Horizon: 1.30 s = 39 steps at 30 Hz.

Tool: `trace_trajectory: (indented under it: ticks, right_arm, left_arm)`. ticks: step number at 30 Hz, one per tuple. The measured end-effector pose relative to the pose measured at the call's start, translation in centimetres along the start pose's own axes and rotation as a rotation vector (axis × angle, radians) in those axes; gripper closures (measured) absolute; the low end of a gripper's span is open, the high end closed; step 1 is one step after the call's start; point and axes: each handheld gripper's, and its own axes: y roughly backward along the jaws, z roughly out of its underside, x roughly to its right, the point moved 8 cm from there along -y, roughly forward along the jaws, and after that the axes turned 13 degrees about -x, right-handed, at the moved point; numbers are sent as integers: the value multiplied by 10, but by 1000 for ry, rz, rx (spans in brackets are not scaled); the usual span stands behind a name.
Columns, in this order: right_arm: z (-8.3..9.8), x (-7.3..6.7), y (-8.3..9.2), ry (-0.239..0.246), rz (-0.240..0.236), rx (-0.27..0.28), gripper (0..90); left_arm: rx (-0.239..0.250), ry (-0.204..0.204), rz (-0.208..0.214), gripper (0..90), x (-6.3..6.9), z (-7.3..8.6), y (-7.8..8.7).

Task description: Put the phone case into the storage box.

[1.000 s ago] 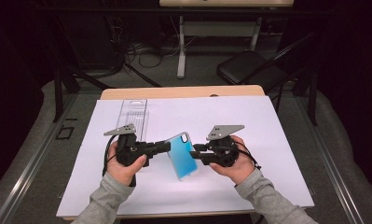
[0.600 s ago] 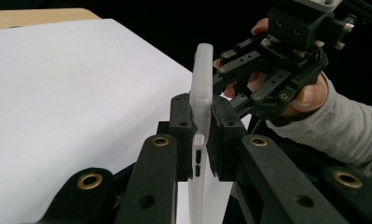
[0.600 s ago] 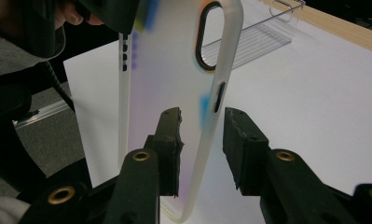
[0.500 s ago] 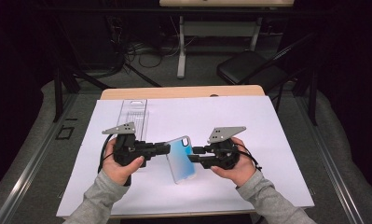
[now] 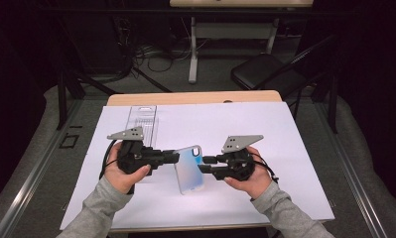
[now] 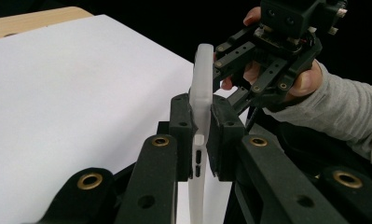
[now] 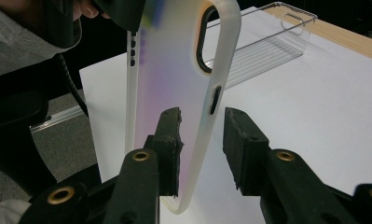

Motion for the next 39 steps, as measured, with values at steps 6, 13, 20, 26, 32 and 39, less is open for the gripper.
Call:
trace_trajectory:
  ticks: [6,13,20,26,32,39]
  right_arm:
    - [0,0,0,3,-3,3,671]
    - [-3,-1,0,0,-28,22,669]
    - [-3,-3,-1,8,-55,15,721]
    - [-2,-2,-1,6,-70,7,787]
    - [-2,-1,-1,-4,-86,5,806]
    - [-2,-1,-1,-36,-114,9,823]
  left_arm:
    - [-16,-16,-4,816,0,-4,4]
    - [-13,-29,25,815,1,-7,5]
    - [-22,-39,43,815,4,-7,2]
    - [-25,-42,48,815,4,-7,1]
    - [-26,-43,47,815,3,-6,2]
    - [-26,-47,30,814,2,-6,1]
